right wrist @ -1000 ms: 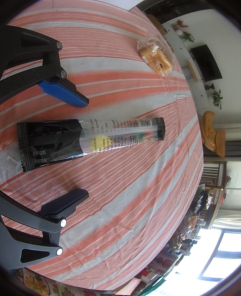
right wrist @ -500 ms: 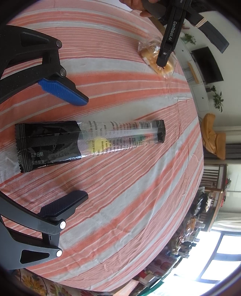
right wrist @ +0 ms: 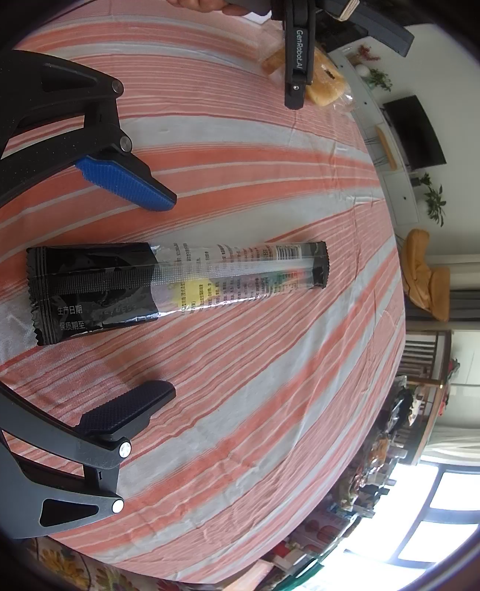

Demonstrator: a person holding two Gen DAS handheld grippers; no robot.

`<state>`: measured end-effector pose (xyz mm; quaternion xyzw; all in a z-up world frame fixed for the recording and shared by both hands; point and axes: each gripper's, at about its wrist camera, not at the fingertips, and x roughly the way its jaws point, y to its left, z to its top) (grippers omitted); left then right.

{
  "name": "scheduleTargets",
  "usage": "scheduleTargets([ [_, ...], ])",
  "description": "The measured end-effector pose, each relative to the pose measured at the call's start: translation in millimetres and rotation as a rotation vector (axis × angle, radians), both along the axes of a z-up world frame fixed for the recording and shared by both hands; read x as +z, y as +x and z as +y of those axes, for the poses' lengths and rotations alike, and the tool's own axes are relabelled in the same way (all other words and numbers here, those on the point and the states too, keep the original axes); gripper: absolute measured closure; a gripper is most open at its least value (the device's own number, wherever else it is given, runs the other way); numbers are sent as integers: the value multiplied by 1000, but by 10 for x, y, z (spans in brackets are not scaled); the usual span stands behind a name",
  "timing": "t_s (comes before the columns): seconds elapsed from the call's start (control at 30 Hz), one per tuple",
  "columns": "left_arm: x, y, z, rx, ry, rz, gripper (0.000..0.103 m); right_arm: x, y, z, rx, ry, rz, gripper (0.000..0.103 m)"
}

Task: Organize snacks
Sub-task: 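Grasp the clear toast bread bag with the left gripper and lift it, then hold the bread bag in the left gripper above the table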

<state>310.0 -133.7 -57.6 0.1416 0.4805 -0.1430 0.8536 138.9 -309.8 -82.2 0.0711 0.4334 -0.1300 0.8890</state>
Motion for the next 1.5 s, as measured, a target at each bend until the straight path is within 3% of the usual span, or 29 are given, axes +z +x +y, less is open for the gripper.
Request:
scheduleTargets([
  [0.13,-86,-971,59,-98,48,13,22,2,-1,0,0,0,0,8],
  [0.17,-115,-1180,81,-123,54,17,14,2,-1,1,0,0,0,8],
  [0.27,-61,-1581,179,-202,7,27,7,3,-2,0,0,0,0,8],
  [0.47,266,-1574,361,-351,-127,98,2,4,-4,-1,0,0,0,8],
  [0.6,121,-1402,387,-392,-185,215,1,2,-5,-1,0,0,0,8],
  [0.67,-37,-1350,326,-384,-152,233,1,4,-6,-2,0,0,0,8],
  [0.77,-89,-1421,270,-371,-120,169,1,4,-7,-2,0,1,0,8],
  [0.9,-93,-1573,296,-222,-148,98,14,4,-8,-2,0,1,0,8],
  [0.97,-135,-1704,286,-156,-146,17,14,4,-8,-2,0,1,0,8],
  [1.07,-237,-1815,331,-66,-181,-93,3,4,-9,-3,1,1,0,8],
  [1.23,-295,-1672,490,-8,-266,-13,0,4,-11,-3,1,1,0,8],
  [1.5,-293,-1748,515,-9,-259,-28,0,4,-12,-4,1,1,0,8],
])
